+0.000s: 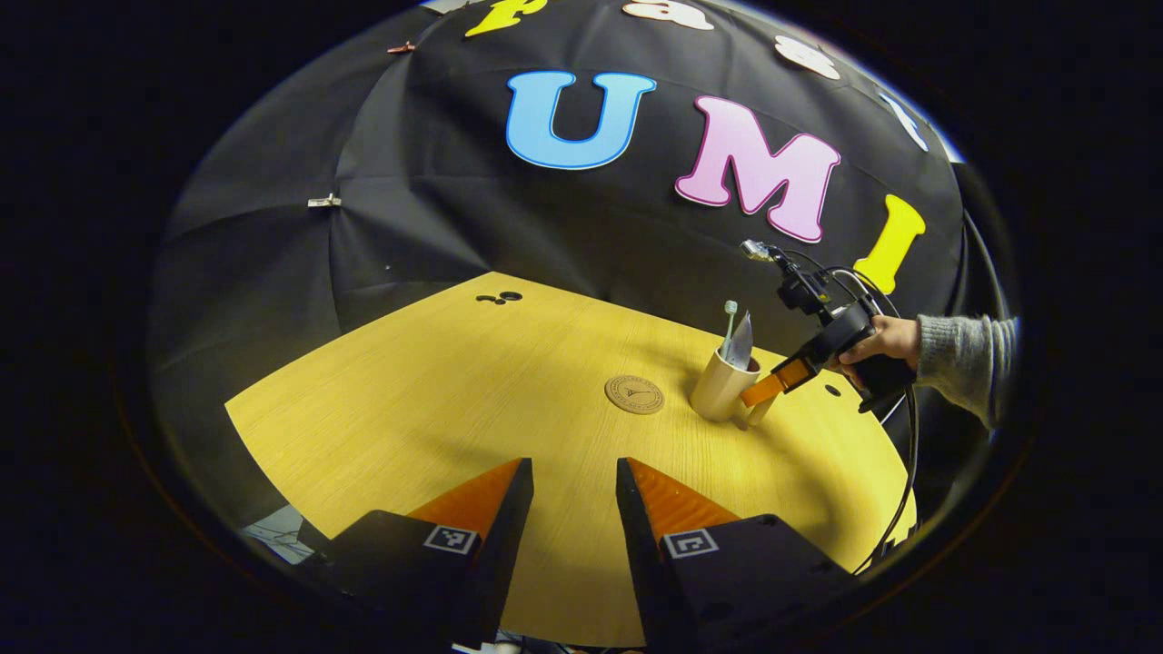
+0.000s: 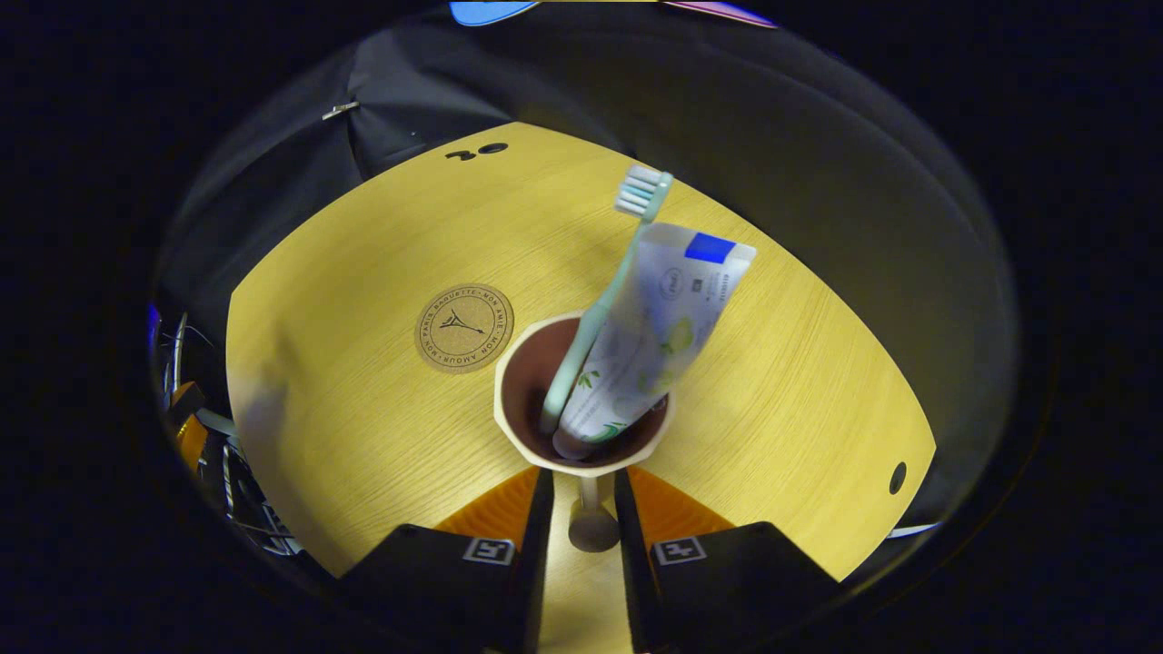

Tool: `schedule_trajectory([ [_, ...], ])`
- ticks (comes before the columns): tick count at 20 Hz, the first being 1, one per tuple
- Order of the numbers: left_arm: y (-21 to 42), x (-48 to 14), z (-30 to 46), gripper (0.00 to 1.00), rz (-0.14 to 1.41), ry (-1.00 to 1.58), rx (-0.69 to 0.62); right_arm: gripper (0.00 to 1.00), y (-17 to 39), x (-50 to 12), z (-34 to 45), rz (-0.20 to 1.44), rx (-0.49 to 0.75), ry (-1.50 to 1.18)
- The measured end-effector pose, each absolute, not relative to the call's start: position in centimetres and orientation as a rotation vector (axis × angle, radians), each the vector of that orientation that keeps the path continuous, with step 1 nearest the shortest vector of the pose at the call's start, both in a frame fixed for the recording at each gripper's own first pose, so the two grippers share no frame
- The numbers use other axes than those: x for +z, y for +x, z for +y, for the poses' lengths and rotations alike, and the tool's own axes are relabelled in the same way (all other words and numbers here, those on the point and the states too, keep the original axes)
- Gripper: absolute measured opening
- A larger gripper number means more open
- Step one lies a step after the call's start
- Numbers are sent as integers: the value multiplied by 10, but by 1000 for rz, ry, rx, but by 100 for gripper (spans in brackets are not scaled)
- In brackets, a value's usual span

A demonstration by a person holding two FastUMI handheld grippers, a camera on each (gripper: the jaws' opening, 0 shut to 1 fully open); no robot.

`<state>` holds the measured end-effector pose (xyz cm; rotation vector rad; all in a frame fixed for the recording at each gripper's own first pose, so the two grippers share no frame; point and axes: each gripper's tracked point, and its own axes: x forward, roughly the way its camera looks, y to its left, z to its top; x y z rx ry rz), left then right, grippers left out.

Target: Put the toothbrush and toothpaste on the desktop into the cup, then pick up the cup and place it on the coaster on the desktop.

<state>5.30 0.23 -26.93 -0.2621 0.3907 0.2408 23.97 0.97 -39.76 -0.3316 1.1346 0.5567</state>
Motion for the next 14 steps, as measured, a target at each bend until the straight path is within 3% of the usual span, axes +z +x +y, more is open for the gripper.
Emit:
schedule_trajectory([
  [3,54,-269,7,60,389,-272,249,19,239,-397,12,1148,557,-290],
  [6,55,-268,10,60,382,-288,251,13,239,-400,12,1126,581,-305],
  [9,56,-269,11,60,384,-280,247,13,237,-396,9,1110,574,-299],
  [10,56,-269,12,60,385,-275,245,7,237,-394,8,1107,569,-296],
  [11,55,-268,13,60,384,-272,243,13,237,-391,10,1103,567,-287],
  [14,54,-268,16,60,383,-277,240,13,243,-369,29,1047,588,-245],
])
